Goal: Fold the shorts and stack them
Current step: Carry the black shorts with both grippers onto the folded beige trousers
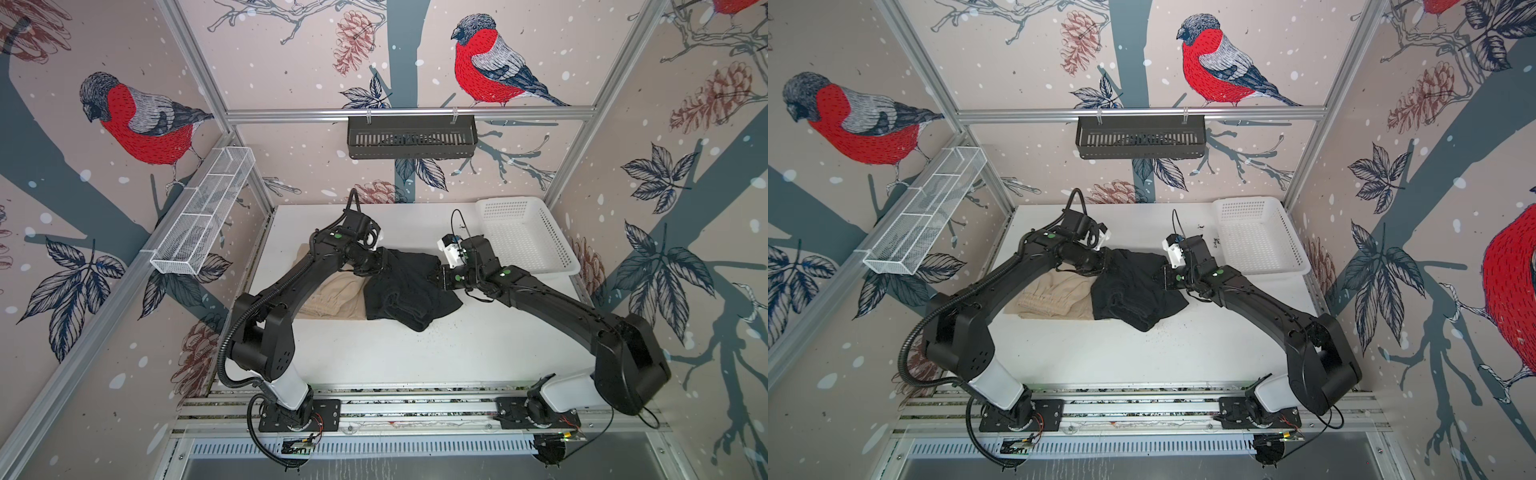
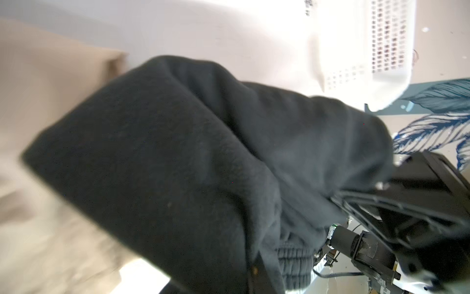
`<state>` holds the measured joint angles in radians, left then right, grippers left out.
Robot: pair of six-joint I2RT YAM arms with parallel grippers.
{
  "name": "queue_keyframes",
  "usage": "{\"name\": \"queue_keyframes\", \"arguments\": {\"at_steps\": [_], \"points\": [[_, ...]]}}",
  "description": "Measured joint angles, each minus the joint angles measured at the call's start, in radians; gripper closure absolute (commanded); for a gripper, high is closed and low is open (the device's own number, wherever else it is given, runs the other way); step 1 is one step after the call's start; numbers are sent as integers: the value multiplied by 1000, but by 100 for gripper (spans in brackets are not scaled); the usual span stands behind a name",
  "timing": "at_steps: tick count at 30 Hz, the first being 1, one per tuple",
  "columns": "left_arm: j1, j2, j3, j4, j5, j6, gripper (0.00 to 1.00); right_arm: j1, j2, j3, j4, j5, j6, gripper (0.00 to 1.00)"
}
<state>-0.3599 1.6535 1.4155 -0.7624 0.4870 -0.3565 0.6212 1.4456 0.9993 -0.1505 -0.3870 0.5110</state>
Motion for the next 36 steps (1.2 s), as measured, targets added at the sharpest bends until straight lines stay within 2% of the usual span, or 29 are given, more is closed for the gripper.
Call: {"name": "queue_keyframes", "arguments": {"at_steps": [6,10,16,20,28,36], "points": [[184,6,146,-191,-37,136,100,130,90,79,125,45,103,99],[298,27,169,-259,-70,192,100,203,206,183,186,58,126,99],[400,45,223,-355,-127,259,100,259,347,320,221,47,144,100],[433,24,227,-394,-188,267,100,279,408,372,247,27,157,99],[436,39,229,-417,-292,266,100,318,473,402,312,8,193,99],[438,148,174,-288,-352,240,100,320,508,287,454,117,169,99]]}}
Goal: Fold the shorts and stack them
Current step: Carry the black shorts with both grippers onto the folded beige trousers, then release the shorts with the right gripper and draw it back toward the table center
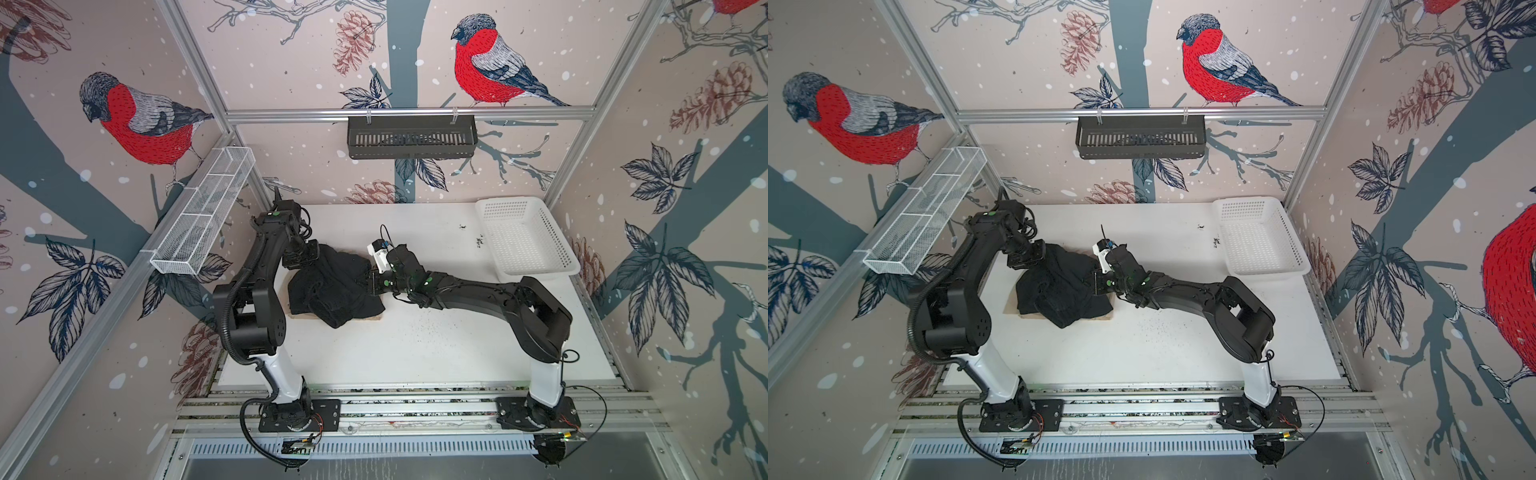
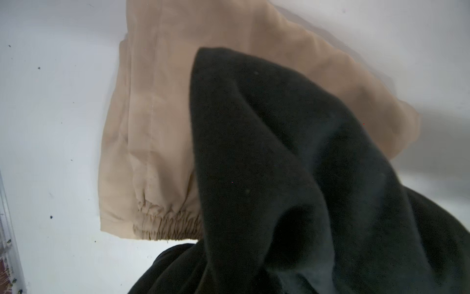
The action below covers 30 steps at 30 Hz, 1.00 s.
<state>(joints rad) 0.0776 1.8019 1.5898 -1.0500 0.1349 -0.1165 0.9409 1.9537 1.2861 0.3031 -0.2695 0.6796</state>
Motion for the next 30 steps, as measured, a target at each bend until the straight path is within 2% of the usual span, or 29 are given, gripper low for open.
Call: {"name": "queue_keyframes", "arguments": {"at_steps": [3,4,5,6,7,9,10,12,15,18,20,22,27,30], "points": [[5,26,-7,50,-13,-7,100,-1,34,-18,66,39,-16,99],[7,37,-7,66,-23,-7,94,-2,44,-24,89,45,-24,99],[8,48,-7,80,-31,-7,82,-2,53,-29,109,53,-25,99],[8,61,-8,97,-35,-7,64,-4,67,-35,136,62,-27,99],[9,72,-13,116,-41,-6,48,-6,82,-39,156,68,-28,94],[12,96,-18,163,-70,-7,31,-15,113,-40,172,71,-28,79],[14,106,-19,192,-87,-7,24,-21,129,-40,174,71,-28,76],[18,113,-19,231,-112,-7,20,-33,147,-41,169,70,-28,66],[18,101,-2,249,-142,-7,8,-39,148,-45,170,67,-29,38],[18,57,42,252,-169,-10,3,-43,138,-44,159,64,-48,22],[18,11,66,253,-170,-18,3,-47,128,-29,134,64,-61,17],[15,-51,54,261,-147,-35,4,-50,108,-13,105,78,-87,16],[-48,-293,-207,397,32,-80,14,-62,-2,-46,72,114,-150,15],[-86,-386,-382,541,137,-130,17,-81,-69,-106,76,108,-163,15]]}}
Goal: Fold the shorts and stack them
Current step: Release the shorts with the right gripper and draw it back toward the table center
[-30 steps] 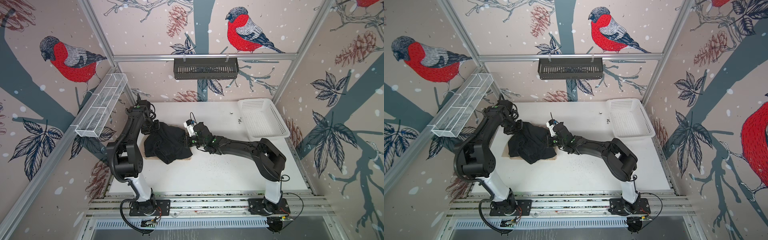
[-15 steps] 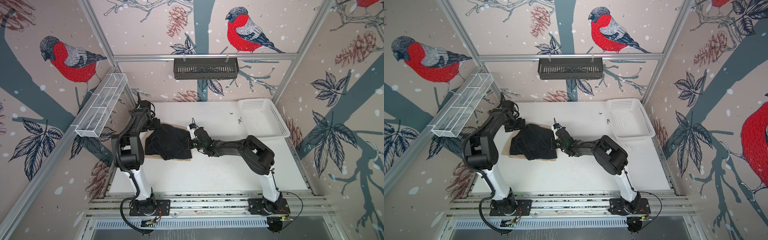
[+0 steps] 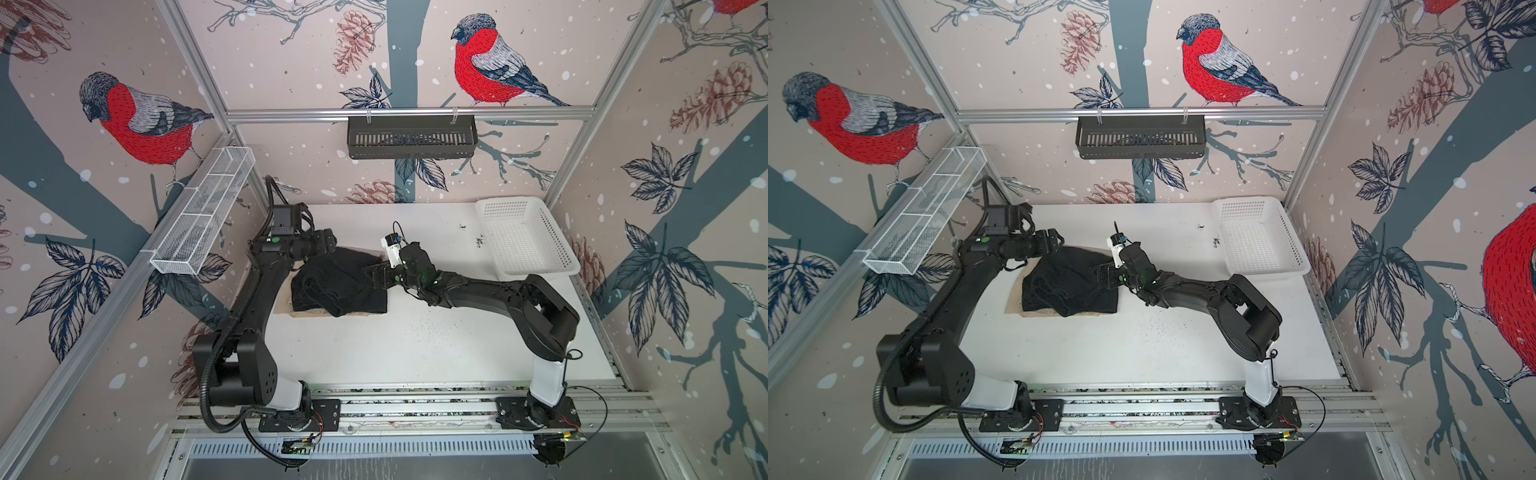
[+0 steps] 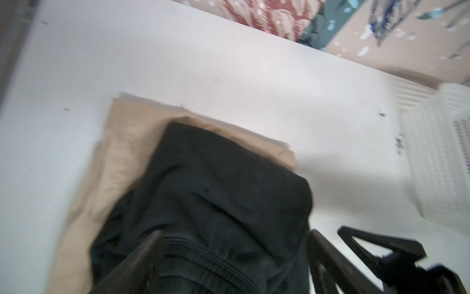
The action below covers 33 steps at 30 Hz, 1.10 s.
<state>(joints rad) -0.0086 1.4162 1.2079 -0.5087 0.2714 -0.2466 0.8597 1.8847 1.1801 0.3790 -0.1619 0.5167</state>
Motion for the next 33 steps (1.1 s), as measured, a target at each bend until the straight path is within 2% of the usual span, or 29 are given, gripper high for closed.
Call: {"name": "queue_keyframes", "arguments": {"at_steps": [5,8,13,17,23,26,28,33], "points": [[-25,-39,-171,214,76,-98,15,5,-79,-94,3,-24,-19,14],[-69,-16,-222,302,65,-133,12,5,-122,-172,21,-37,-19,14],[-93,-28,-347,331,-13,-210,10,3,-169,-269,23,-35,-19,15],[-94,-114,-468,290,-89,-261,8,-2,-220,-336,25,-28,-18,15],[-94,-239,-594,289,-115,-332,8,-14,-243,-358,26,-15,-19,14],[-95,-259,-575,257,-114,-346,8,-13,-262,-366,24,-14,-22,14],[-105,-275,-525,220,-117,-346,3,-14,-282,-373,24,-13,-24,13],[-207,-234,-280,123,-145,-279,3,-19,-332,-385,11,5,-51,12]]}}
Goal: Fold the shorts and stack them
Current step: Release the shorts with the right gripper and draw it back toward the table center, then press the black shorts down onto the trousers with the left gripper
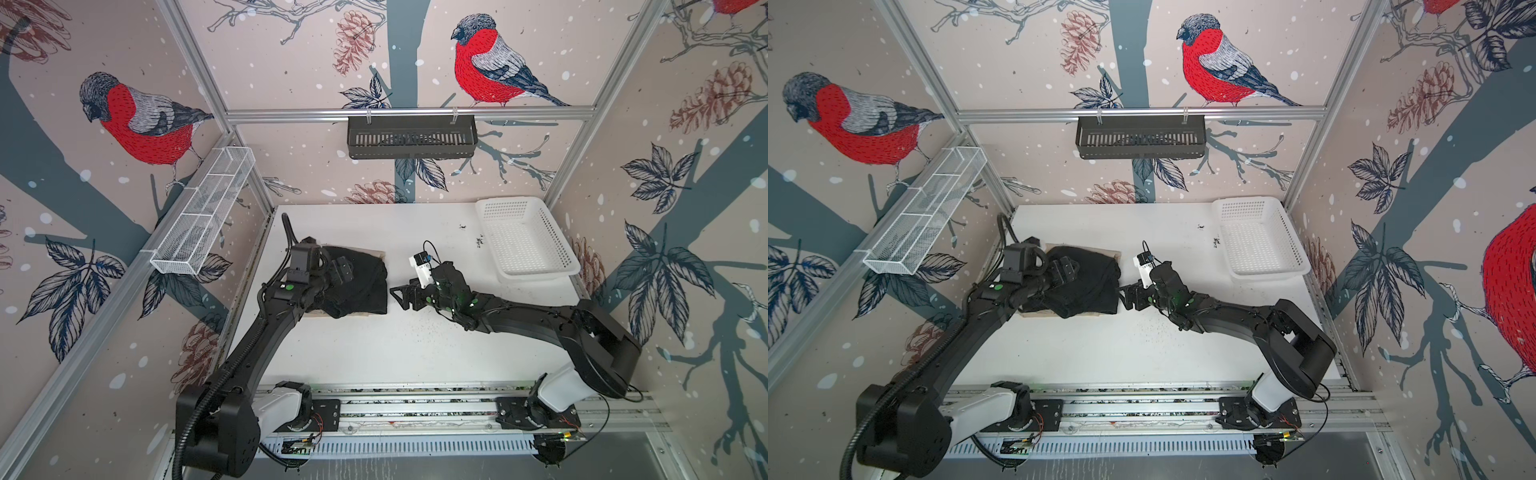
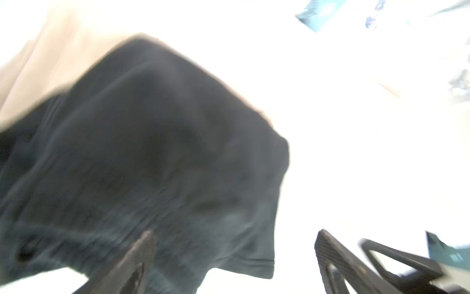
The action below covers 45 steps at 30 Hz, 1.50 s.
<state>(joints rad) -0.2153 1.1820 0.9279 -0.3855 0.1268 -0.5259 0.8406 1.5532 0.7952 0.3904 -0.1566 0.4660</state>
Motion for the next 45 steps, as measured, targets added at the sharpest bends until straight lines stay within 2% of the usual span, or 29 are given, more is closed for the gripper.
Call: {"name": "queue_keyframes", "arguments": {"at_steps": [3,7,10,14,23,29,35,41,45], "points": [[-68,109,136,-75,-45,59,3,-5,-29,-12,-11,11,-22,9],[-119,256,202,-190,-127,101,3,-11,-69,-36,-37,26,-25,8],[-158,316,184,-255,-163,114,3,-13,-94,-61,-47,29,-25,8],[-166,337,122,-266,-201,111,3,-13,-104,-69,-59,31,-27,8],[-169,386,-8,-122,-364,77,3,-13,-72,-73,-61,25,-27,7],[-91,486,10,-16,-495,131,3,-13,-39,-70,-59,24,-19,7],[21,566,93,76,-499,255,3,-11,0,-40,-59,26,2,7],[57,711,198,257,-512,425,3,-18,50,14,-59,37,3,6],[93,780,253,370,-481,508,3,-38,89,52,-56,44,2,5]]}}
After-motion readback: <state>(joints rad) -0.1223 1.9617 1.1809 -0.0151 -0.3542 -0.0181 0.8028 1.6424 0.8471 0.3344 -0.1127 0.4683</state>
